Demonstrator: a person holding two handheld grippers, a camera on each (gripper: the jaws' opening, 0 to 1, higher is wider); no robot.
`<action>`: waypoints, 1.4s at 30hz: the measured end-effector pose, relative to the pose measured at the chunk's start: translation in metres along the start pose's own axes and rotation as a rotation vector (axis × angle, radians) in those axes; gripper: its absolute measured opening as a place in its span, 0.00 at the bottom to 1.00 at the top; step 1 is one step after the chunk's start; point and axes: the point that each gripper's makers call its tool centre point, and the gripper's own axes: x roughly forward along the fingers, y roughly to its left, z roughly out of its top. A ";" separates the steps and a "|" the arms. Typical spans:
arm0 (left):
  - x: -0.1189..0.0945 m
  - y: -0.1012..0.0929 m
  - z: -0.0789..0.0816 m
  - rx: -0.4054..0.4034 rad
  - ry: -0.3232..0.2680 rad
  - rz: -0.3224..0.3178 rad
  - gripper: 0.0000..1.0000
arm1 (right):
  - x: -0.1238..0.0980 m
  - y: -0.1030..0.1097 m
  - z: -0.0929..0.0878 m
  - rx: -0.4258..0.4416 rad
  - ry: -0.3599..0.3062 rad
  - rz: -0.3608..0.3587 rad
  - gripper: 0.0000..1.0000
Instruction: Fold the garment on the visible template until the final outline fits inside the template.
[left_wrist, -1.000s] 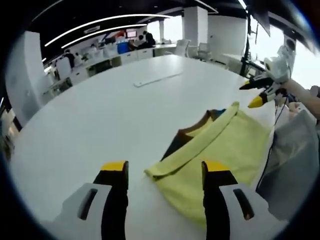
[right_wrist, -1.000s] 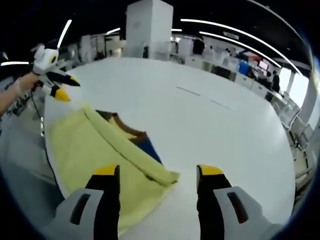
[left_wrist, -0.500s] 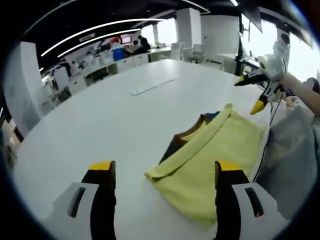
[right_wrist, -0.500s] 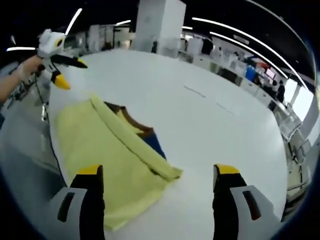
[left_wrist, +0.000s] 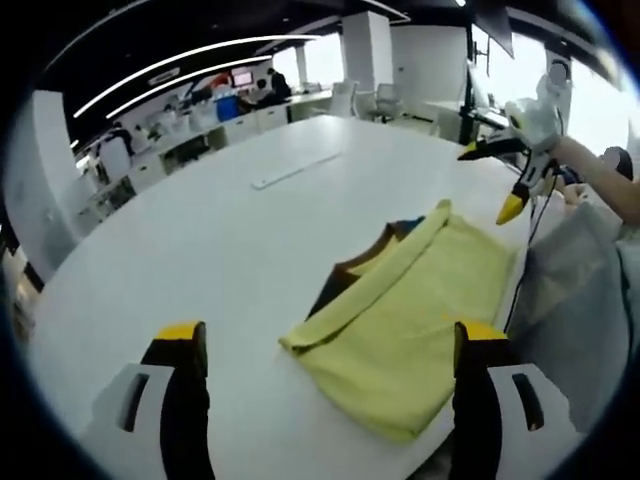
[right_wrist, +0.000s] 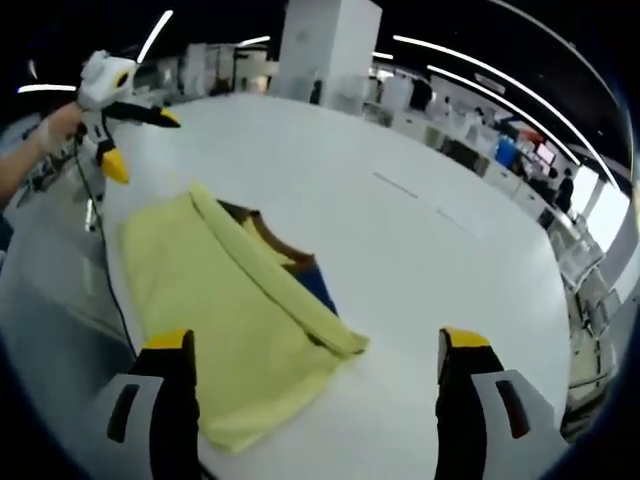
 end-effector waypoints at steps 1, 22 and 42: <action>0.000 0.000 0.000 -0.001 -0.001 0.001 0.99 | 0.000 0.000 0.000 -0.001 0.000 0.000 1.00; -0.020 -0.006 0.003 0.030 0.010 0.025 1.00 | -0.015 0.006 0.006 -0.019 -0.011 -0.015 1.00; -0.033 -0.005 -0.004 0.026 0.000 0.015 1.00 | -0.028 0.018 0.002 -0.041 -0.002 0.003 1.00</action>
